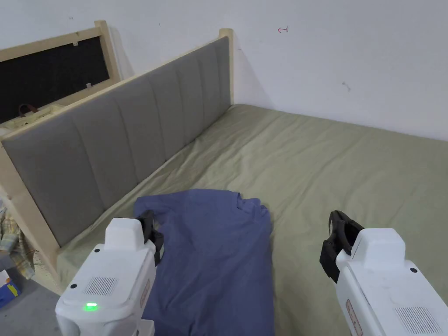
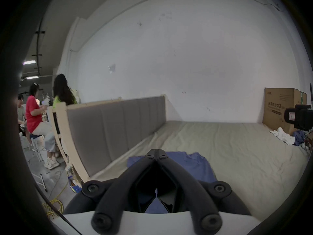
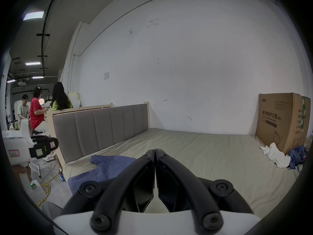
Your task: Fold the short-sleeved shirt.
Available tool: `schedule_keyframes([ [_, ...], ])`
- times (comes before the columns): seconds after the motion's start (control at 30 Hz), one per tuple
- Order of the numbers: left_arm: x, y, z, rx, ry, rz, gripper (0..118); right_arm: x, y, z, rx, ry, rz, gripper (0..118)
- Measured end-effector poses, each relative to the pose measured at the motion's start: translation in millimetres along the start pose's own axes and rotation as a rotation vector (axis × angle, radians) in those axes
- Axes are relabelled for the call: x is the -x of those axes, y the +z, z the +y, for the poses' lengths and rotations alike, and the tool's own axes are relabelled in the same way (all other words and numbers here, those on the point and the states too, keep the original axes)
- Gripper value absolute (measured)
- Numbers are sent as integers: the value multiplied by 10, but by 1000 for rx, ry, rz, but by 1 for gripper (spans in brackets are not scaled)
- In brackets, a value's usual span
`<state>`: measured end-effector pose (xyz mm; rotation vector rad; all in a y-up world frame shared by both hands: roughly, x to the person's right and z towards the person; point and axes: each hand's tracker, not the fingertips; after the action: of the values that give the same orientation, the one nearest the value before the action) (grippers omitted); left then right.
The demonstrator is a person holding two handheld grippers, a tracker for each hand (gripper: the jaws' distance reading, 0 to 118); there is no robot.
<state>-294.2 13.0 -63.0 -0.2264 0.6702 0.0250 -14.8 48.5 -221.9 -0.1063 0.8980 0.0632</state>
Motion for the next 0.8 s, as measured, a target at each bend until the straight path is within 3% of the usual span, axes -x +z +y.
schedule_keyframes([
  [0.17, -229, -594, -68, 212, 24, -91, 0, -144, -83, -31, 16, 7, -28, 0],
  [0.27, -410, -962, -168, 345, 15, -134, 17, -218, -142, -44, 33, 11, -46, 0],
  [0.33, -519, -1188, -261, 417, 23, -139, 44, -284, -189, -77, 47, 10, -56, 0],
  [0.4, -610, -1385, -352, 493, 30, -155, 89, -341, -225, -108, 58, 10, -66, 0],
  [0.47, -696, -1584, -463, 594, 39, -160, 113, -404, -256, -145, 73, 9, -78, 0],
  [0.73, -859, -2083, -1039, 828, 0, -100, 116, -595, -247, -262, 117, 2, -113, 0],
  [0.8, -870, -2145, -1160, 895, -1, -80, 111, -633, -226, -298, 127, 2, -122, 0],
])
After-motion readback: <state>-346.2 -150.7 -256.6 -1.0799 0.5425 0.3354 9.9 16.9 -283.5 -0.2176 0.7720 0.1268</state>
